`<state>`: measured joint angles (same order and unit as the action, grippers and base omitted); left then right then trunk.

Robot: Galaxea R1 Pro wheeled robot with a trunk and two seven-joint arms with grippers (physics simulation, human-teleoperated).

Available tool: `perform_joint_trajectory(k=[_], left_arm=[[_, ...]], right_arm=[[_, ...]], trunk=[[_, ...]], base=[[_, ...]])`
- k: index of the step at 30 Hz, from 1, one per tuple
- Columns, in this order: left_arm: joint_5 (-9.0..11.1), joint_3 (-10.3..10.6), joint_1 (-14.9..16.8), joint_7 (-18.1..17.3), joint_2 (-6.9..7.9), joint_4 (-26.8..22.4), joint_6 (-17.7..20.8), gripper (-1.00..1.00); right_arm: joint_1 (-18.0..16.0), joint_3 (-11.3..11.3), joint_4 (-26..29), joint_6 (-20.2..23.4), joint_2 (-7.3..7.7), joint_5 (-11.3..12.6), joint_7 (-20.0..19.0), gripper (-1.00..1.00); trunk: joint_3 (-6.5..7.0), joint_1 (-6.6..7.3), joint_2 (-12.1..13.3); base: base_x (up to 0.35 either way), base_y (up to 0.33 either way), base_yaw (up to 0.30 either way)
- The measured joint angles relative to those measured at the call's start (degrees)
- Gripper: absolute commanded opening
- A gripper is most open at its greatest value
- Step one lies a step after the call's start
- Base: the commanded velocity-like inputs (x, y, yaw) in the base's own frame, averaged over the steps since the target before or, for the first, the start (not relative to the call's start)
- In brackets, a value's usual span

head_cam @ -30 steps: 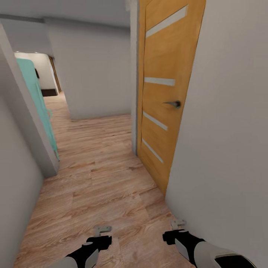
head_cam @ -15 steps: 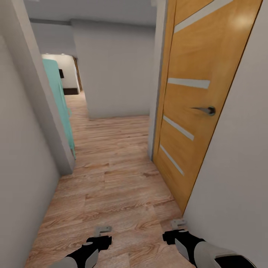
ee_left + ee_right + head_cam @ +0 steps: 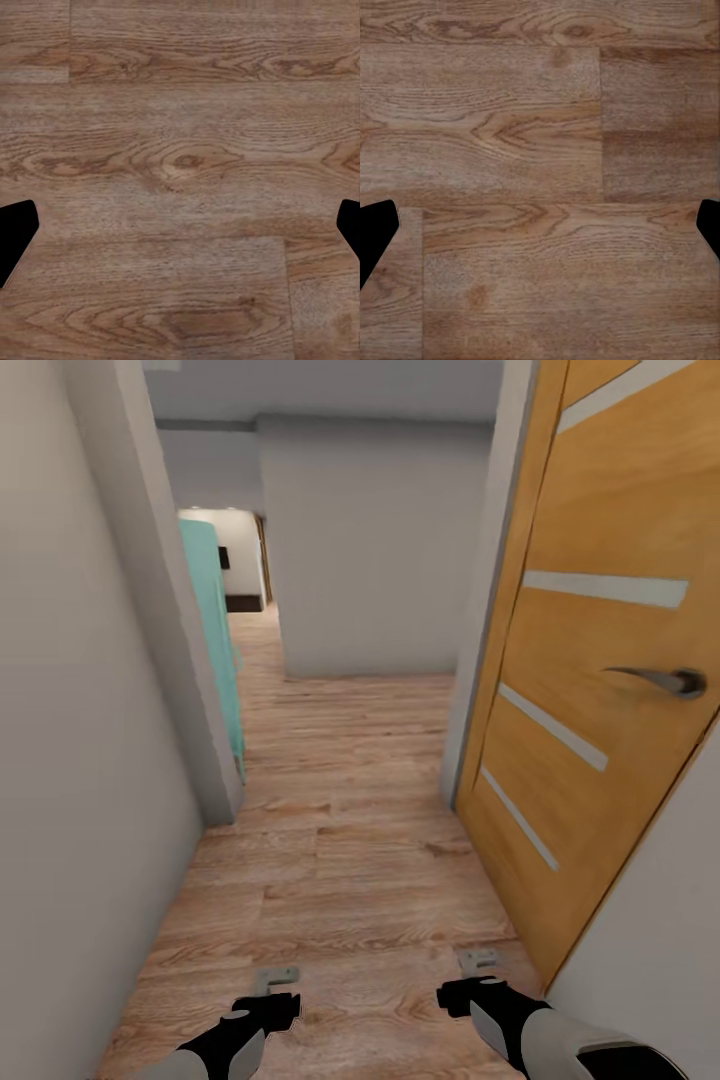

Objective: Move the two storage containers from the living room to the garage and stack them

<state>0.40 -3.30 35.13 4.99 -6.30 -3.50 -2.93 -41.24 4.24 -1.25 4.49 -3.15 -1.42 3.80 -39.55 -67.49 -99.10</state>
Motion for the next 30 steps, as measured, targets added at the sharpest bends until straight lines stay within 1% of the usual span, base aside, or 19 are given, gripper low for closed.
perform_joint_trajectory(k=[8, 11, 19, 30], left_arm=[[0.0, 0.0, 0.0, 0.0, 0.00, 0.0, 0.0, 1.00], [0.0, 0.0, 0.0, 0.0, 0.00, 0.0, 0.0, 1.00], [0.0, 0.0, 0.0, 0.0, 0.00, 0.0, 0.0, 1.00], [0.0, 0.0, 0.0, 0.0, 0.00, 0.0, -0.1, 1.00]], right_arm=[[0.0, 0.0, 0.0, 0.0, 0.00, 0.0, 0.0, 1.00], [0.0, 0.0, 0.0, 0.0, 0.00, 0.0, 0.0, 1.00], [0.0, 0.0, 0.0, 0.0, 0.00, 0.0, 0.0, 1.00], [0.0, 0.0, 0.0, 0.0, 0.00, 0.0, 0.0, 1.00]], trunk=[[0.00, 0.00, 0.0], [0.00, 0.00, 0.0], [0.00, 0.01, 0.0], [0.00, 0.01, 0.0]], base=[[0.211, 0.000, 0.287], [0.214, 0.000, 0.199], [0.272, 0.000, 0.053], [0.337, 0.000, 0.004]])
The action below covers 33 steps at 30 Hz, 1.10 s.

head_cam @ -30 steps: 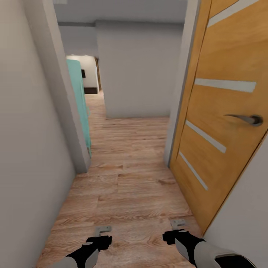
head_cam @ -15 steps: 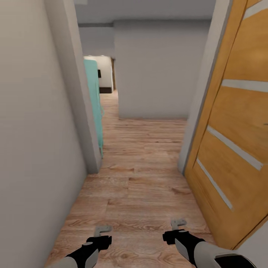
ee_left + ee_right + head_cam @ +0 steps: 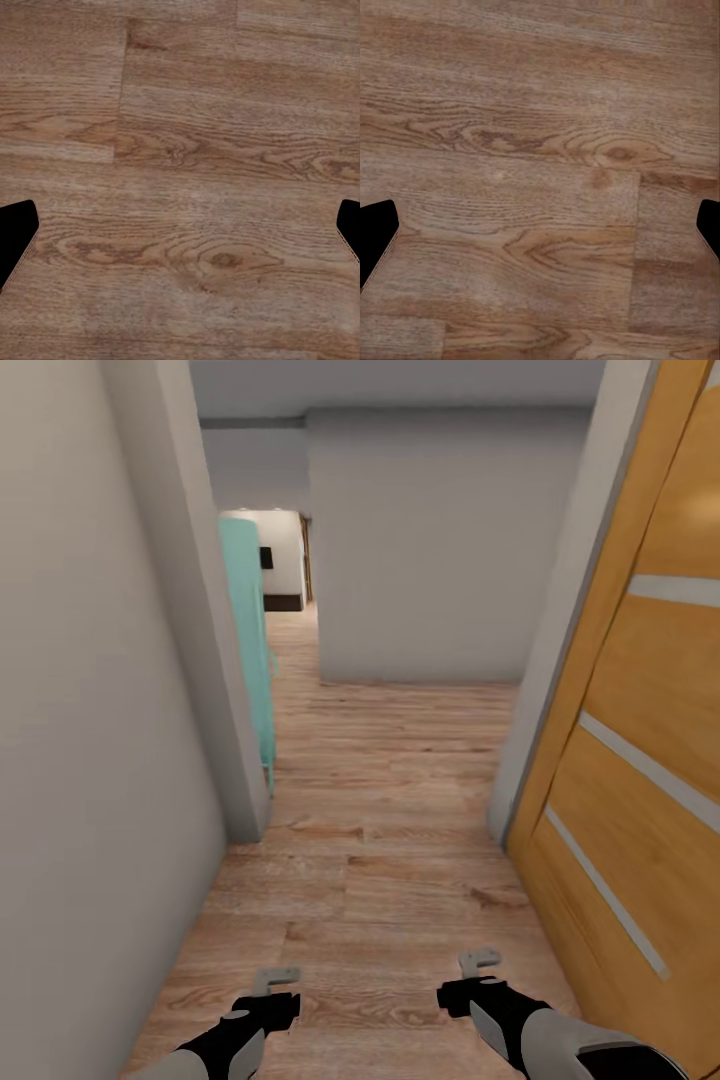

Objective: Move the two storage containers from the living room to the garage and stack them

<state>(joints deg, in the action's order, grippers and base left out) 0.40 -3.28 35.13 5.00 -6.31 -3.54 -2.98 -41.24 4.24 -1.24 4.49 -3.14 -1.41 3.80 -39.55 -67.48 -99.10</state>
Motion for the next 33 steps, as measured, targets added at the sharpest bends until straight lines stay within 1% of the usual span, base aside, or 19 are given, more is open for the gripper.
perform_joint_trajectory(k=[11, 22, 33], left_arm=[[0.0, 0.0, 0.0, 0.0, 0.00, 0.0, 0.1, 1.00], [0.0, 0.0, 0.0, 0.0, 0.00, 0.0, 0.1, 1.00], [0.0, 0.0, 0.0, 0.0, 0.00, 0.0, 0.0, 1.00]], right_arm=[[0.0, 0.0, 0.0, 0.0, 0.00, 0.0, 0.0, 1.00], [0.0, 0.0, -0.1, -2.6, 0.00, 0.0, -0.1, 1.00], [0.0, 0.0, -0.1, -2.9, 0.00, 0.0, 0.0, 1.00]], trunk=[[0.00, 0.00, 0.0], [0.00, 0.00, 0.0], [0.00, 0.00, 0.0]], base=[[0.345, 0.000, 0.000], [0.345, 0.000, 0.000], [0.345, 0.000, 0.000]])
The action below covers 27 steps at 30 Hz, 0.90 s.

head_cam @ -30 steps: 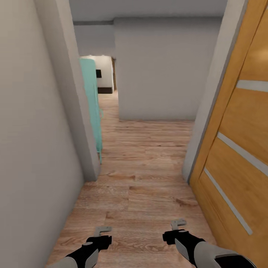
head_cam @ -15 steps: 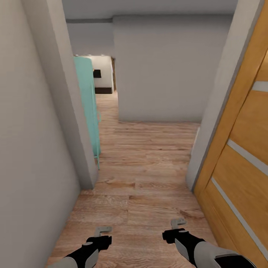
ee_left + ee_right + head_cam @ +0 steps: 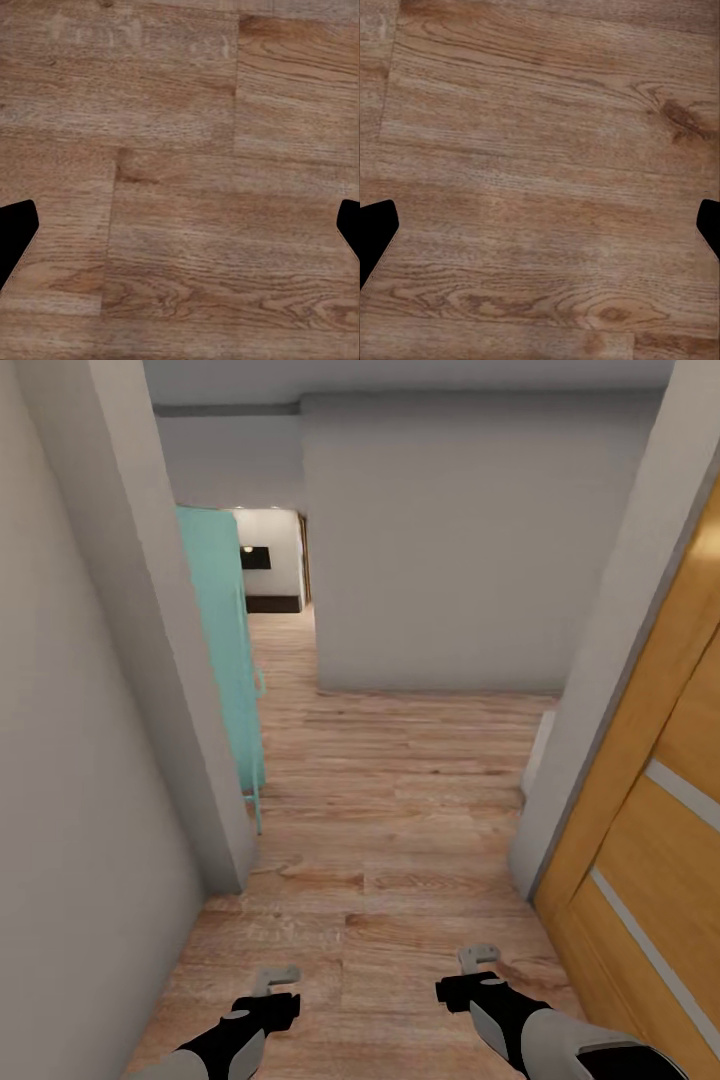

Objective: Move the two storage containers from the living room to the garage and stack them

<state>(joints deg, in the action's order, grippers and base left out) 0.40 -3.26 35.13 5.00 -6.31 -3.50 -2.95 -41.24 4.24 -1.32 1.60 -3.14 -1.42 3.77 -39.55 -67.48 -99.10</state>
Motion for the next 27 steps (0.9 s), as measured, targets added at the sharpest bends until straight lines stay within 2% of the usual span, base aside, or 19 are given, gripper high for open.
perform_joint_trajectory(k=[27], left_arm=[[0.0, 0.0, 0.0, 0.0, 0.00, 0.0, 0.0, 1.00]], right_arm=[[0.0, 0.0, 0.0, 0.0, 0.00, 0.0, 0.0, 1.00]], trunk=[[0.04, 0.00, 0.0]], base=[[0.345, 0.000, -0.034]])
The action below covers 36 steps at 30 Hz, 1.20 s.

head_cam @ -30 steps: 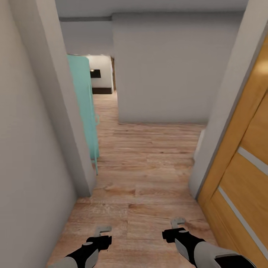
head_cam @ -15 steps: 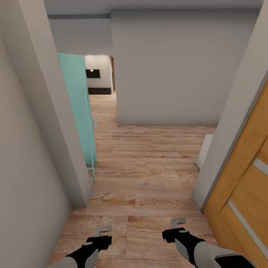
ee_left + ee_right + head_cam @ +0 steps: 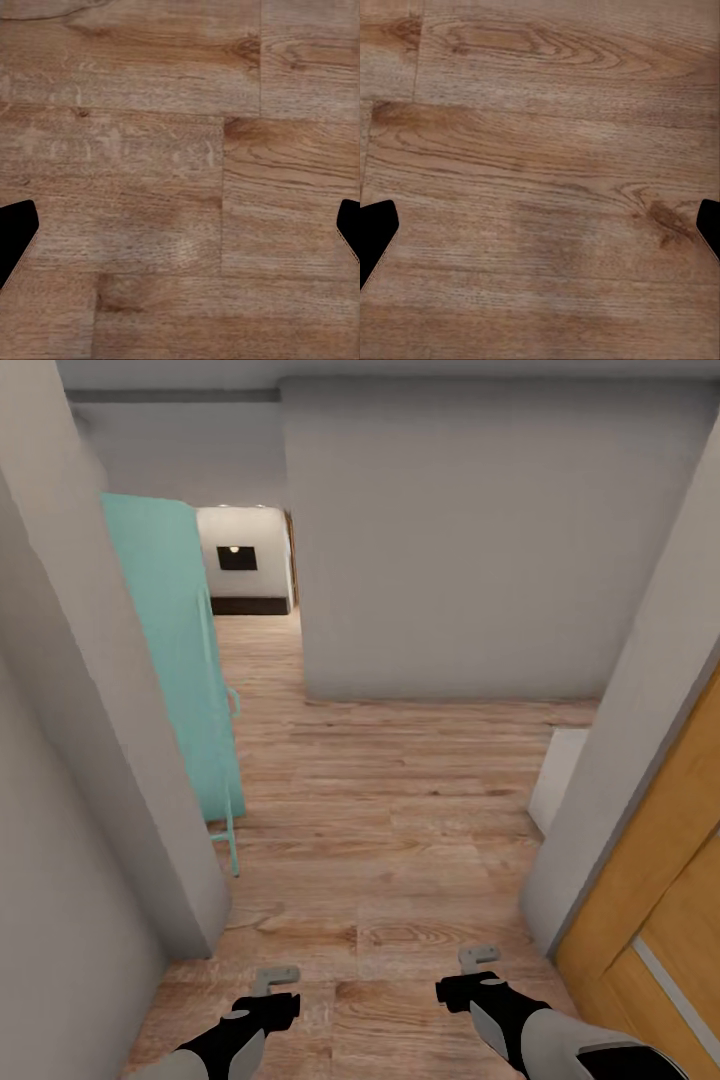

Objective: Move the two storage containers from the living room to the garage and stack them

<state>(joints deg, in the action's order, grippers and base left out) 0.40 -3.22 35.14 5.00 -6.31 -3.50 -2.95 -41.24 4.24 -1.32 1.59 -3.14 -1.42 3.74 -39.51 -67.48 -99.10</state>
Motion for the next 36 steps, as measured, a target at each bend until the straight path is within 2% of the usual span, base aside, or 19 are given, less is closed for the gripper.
perform_joint_trajectory(k=[36], left_arm=[[0.0, 0.0, 0.0, 0.0, 0.00, 0.0, 0.0, 1.00]], right_arm=[[0.0, 0.0, 0.0, 0.0, 0.00, 0.0, 0.0, 1.00]], trunk=[[0.00, 0.00, 0.0]], base=[[0.345, 0.000, 0.000]])
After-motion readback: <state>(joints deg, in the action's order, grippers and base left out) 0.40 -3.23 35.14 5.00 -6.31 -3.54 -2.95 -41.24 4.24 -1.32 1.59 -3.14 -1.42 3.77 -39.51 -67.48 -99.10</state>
